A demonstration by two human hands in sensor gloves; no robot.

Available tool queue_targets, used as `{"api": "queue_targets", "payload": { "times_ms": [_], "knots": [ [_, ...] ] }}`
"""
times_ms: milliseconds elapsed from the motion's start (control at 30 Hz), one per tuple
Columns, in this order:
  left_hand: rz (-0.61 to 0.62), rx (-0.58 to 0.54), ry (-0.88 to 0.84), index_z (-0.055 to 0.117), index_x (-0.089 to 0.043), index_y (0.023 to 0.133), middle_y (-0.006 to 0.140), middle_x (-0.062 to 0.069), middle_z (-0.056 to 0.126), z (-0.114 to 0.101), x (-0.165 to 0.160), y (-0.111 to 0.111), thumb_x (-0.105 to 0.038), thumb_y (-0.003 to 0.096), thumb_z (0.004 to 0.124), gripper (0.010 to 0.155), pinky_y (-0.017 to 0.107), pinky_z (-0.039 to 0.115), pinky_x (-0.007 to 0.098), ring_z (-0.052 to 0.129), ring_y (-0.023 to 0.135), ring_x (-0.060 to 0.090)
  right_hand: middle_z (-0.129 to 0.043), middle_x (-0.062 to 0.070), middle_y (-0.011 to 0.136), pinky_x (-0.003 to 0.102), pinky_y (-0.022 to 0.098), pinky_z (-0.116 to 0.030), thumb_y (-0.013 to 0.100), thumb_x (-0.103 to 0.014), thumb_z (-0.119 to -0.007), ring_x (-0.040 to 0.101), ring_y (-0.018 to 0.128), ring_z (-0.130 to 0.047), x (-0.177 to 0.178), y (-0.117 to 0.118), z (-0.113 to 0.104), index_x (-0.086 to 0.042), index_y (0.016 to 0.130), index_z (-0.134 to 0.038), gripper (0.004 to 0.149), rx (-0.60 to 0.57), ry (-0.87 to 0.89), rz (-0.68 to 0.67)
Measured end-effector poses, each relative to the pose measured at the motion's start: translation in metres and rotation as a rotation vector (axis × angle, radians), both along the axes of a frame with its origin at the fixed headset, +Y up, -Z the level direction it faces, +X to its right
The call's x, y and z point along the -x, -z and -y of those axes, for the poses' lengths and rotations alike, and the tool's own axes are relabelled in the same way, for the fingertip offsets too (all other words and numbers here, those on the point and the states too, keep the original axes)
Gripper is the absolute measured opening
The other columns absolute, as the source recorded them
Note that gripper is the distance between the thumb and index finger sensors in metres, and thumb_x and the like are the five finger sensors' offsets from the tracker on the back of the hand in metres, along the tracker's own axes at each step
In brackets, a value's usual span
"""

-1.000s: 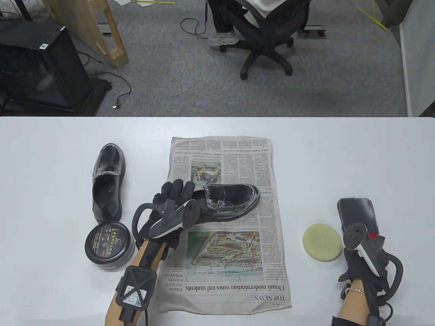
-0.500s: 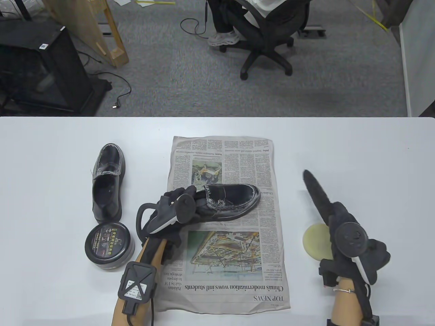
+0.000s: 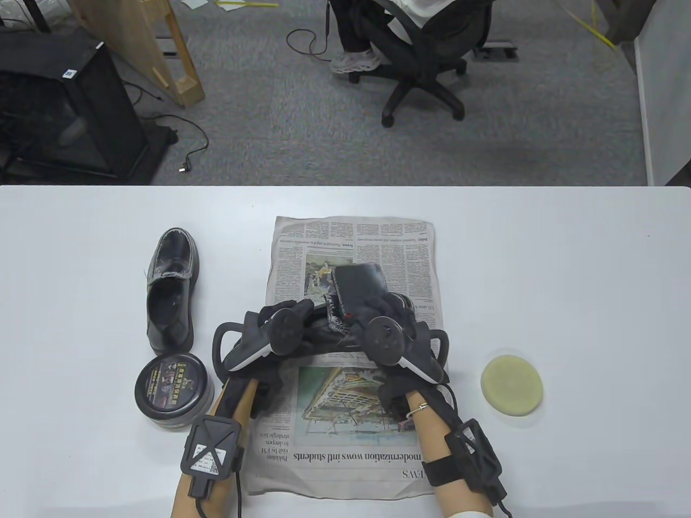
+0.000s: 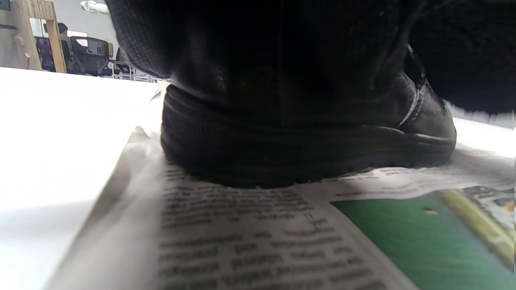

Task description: Dip and apply leather care cream with polishing sponge on shoes

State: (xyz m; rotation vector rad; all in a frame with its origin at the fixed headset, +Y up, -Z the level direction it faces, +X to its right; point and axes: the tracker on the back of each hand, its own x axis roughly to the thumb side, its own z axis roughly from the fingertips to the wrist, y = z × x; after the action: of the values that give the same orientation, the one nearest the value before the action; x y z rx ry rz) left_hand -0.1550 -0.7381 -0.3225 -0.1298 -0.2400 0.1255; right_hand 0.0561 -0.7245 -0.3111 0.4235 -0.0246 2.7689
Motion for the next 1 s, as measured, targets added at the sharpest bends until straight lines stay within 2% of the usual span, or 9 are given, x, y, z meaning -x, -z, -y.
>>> {"api": "queue_targets", "payload": {
  "times_ms": [133,200,233,300,367,600,800,900,1000],
  "knots": [
    [0.004,0.012,-0.052,0.051,-0.038,0.113,0.118,-0.001,0.066,0.002,0.005,0.002,-0.048,0.0431,0.09,0.08,0.08,0.069,0.049,0.071,0.107,0.027,-0.043,0.011,0.123,0.067,0.076,-0.041,0.062,-0.049,-0.056,0.048,0.112,-0.041,0.01,0.017,0.012,-0.027,0.106,-0.054,0.05,0.075,0.157,-0.002],
    [0.011,0.026,-0.087,0.052,-0.039,0.112,0.118,-0.002,0.066,0.003,0.008,0.004,-0.046,0.0436,0.09,0.079,0.081,0.068,0.047,0.072,0.107,0.025,-0.035,0.016,0.125,0.069,0.075,-0.031,0.06,-0.056,-0.053,0.049,0.113,-0.031,0.012,0.026,0.018,-0.019,0.121,-0.025,0.077,0.154,0.193,-0.036],
    [0.011,0.03,-0.099,0.052,-0.039,0.111,0.118,-0.002,0.067,0.004,0.009,0.004,-0.046,0.0435,0.091,0.078,0.081,0.068,0.046,0.072,0.106,0.024,-0.031,0.016,0.125,0.068,0.075,-0.028,0.059,-0.059,-0.051,0.048,0.114,-0.027,0.012,0.029,0.018,-0.017,0.121,-0.016,0.082,0.175,0.164,-0.042],
    [-0.01,0.037,-0.131,0.053,-0.04,0.111,0.117,-0.003,0.067,0.006,0.011,0.006,-0.045,0.0433,0.091,0.077,0.081,0.068,0.045,0.072,0.106,0.023,-0.03,0.014,0.126,0.068,0.075,-0.029,0.06,-0.059,-0.047,0.046,0.114,-0.028,0.011,0.034,0.02,-0.018,0.121,-0.025,0.077,0.152,0.031,-0.017],
    [-0.015,0.04,-0.128,0.054,-0.041,0.11,0.117,-0.004,0.068,0.006,0.012,0.007,-0.045,0.0432,0.091,0.077,0.081,0.069,0.044,0.073,0.106,0.022,-0.028,0.015,0.126,0.068,0.075,-0.029,0.063,-0.055,-0.041,0.046,0.114,-0.027,0.005,0.038,0.023,-0.017,0.121,-0.022,0.072,0.156,-0.052,0.017],
    [-0.068,0.057,-0.109,0.055,-0.037,0.111,0.118,0.001,0.068,0.006,0.012,0.008,-0.047,0.0422,0.091,0.078,0.077,0.073,0.044,0.077,0.104,0.025,-0.027,0.013,0.123,0.064,0.072,-0.028,0.066,-0.042,-0.039,0.043,0.112,-0.022,-0.031,0.038,0.03,-0.016,0.119,-0.027,0.06,0.171,-0.122,0.139],
    [-0.062,0.072,-0.084,0.057,-0.038,0.11,0.117,0.001,0.072,0.005,0.011,0.01,-0.047,0.0413,0.091,0.077,0.075,0.077,0.045,0.079,0.103,0.027,-0.027,0.02,0.12,0.061,0.073,-0.034,0.067,-0.039,-0.039,0.049,0.108,-0.024,-0.031,0.007,0.029,-0.009,0.118,-0.03,0.06,0.143,-0.163,0.004],
    [-0.042,0.076,-0.084,0.059,-0.039,0.109,0.116,0.0,0.072,0.005,0.011,0.012,-0.046,0.0417,0.091,0.075,0.076,0.077,0.045,0.078,0.104,0.026,-0.029,0.022,0.119,0.062,0.074,-0.039,0.067,-0.039,-0.039,0.052,0.109,-0.028,-0.019,-0.008,0.025,-0.008,0.118,-0.031,0.061,0.15,-0.084,-0.088],
    [-0.032,0.083,-0.073,0.06,-0.04,0.107,0.116,-0.002,0.072,0.005,0.01,0.012,-0.045,0.042,0.091,0.073,0.076,0.076,0.045,0.078,0.105,0.025,-0.029,0.023,0.121,0.064,0.074,-0.041,0.067,-0.04,-0.038,0.054,0.109,-0.031,0.0,-0.006,0.017,-0.007,0.119,-0.032,0.061,0.137,0.045,-0.14]
  ]
}}
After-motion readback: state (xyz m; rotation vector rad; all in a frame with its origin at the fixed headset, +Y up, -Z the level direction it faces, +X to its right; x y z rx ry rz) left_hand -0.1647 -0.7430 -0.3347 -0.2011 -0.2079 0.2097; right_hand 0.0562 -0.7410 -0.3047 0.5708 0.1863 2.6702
